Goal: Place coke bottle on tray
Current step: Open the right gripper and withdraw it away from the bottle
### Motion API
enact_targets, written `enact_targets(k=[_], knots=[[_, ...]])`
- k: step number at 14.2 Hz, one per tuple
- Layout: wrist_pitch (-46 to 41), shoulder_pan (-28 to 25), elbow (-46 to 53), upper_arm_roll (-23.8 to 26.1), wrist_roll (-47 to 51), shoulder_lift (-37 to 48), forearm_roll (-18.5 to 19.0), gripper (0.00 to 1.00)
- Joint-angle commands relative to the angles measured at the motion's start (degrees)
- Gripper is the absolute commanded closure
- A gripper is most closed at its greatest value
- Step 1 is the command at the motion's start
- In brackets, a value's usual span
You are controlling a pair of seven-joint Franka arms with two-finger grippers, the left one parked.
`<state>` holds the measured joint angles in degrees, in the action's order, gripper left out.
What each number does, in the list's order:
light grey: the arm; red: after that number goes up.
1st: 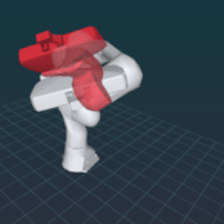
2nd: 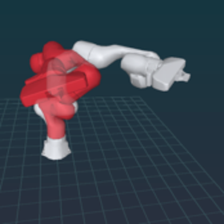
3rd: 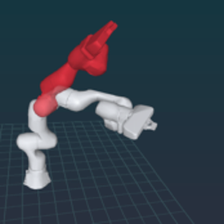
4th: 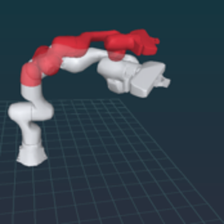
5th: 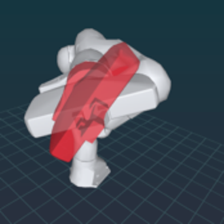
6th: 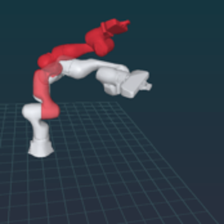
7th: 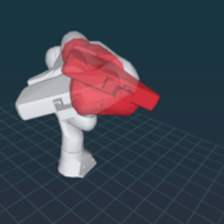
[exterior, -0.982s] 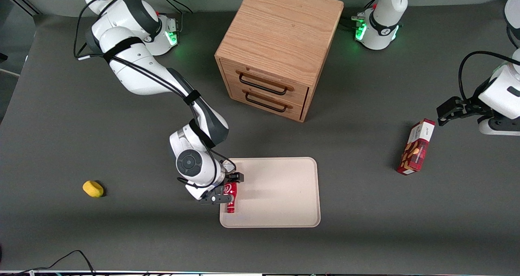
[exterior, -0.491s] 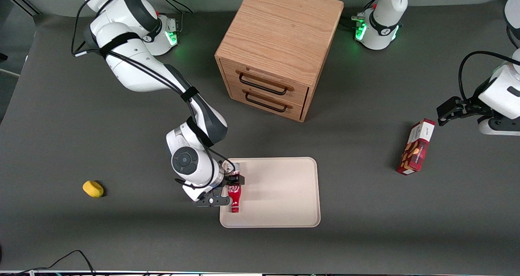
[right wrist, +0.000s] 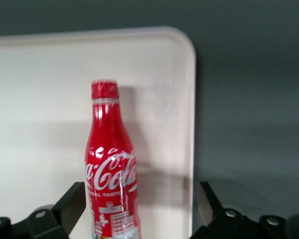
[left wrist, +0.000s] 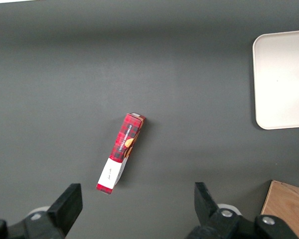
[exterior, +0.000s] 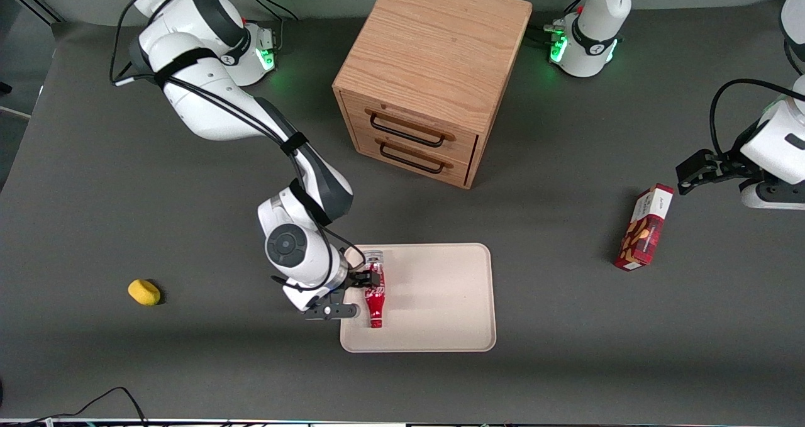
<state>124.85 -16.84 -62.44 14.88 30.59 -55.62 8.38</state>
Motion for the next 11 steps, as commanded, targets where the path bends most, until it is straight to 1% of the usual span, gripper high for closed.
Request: enact_targets(k=[1,4,6,9,11], knots=[[-1.5,4.0,-9.8,-0.3,3.7,13.2,-0.3,0.0],[-2.1,10.2,-19.6,0.0,3.8,24.5,-1.0,0.0],[-3.7,15.4,-25.9,0.1,2.9,31.9,-3.5,0.0],[-10.0,20.6,-32.2,0.1,2.5,41.4,-3.7,0.0],[-12.4,22.7,-36.1,0.1,-2.6,46.5,-3.8,0.0]])
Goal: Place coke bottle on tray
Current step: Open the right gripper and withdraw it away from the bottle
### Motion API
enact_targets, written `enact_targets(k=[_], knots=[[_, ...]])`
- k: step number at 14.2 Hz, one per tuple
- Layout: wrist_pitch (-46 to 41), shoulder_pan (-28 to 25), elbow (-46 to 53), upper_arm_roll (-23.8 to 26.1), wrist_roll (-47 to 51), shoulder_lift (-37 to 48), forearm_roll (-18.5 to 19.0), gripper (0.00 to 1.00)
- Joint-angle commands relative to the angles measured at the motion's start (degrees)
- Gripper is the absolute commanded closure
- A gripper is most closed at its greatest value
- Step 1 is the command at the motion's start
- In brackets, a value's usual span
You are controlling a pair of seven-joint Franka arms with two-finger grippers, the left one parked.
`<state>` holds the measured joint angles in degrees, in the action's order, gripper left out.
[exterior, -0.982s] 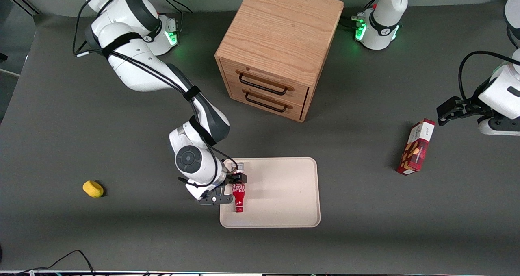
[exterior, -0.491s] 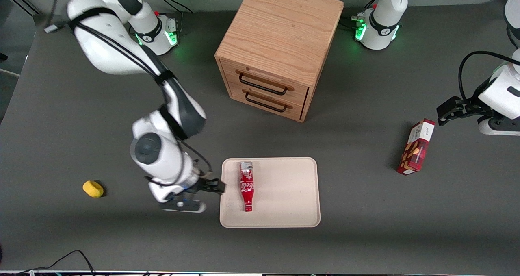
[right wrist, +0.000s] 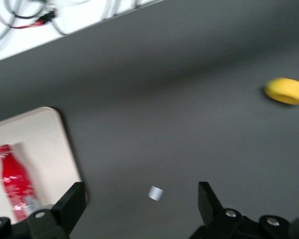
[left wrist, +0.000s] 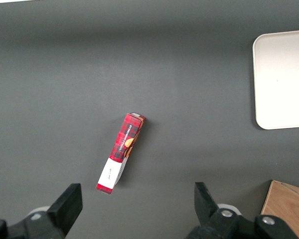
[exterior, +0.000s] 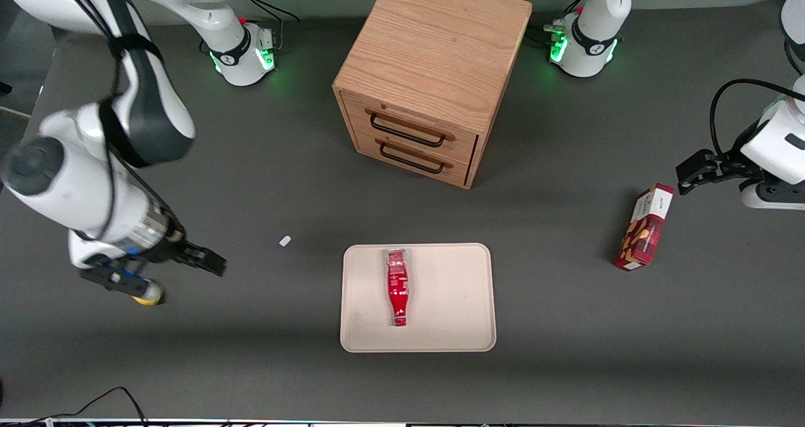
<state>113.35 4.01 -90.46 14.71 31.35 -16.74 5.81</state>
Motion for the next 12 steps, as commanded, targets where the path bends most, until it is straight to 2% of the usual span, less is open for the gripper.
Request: enact_targets(k=[1,3,6,8,10,12], knots=[[-1.1,3.8,-10.0,0.4,-5.9,10.0,-1.2,0.0],[-3.2,5.1,-11.3,0.4,-10.6,13.3,-1.2,0.0],[-7.3,6.9,-11.3,0.4,-22.9,15.9,-1.4,0.0],[-9.5,8.3,-11.4,0.7,-24.9,16.8,-1.5,0.0],[-10.8,10.0,-11.5,2.2,-25.3,17.7,-4.2,0.0],[-11.0,10.5,-11.5,2.4,-25.3,18.1,-4.8,0.0]])
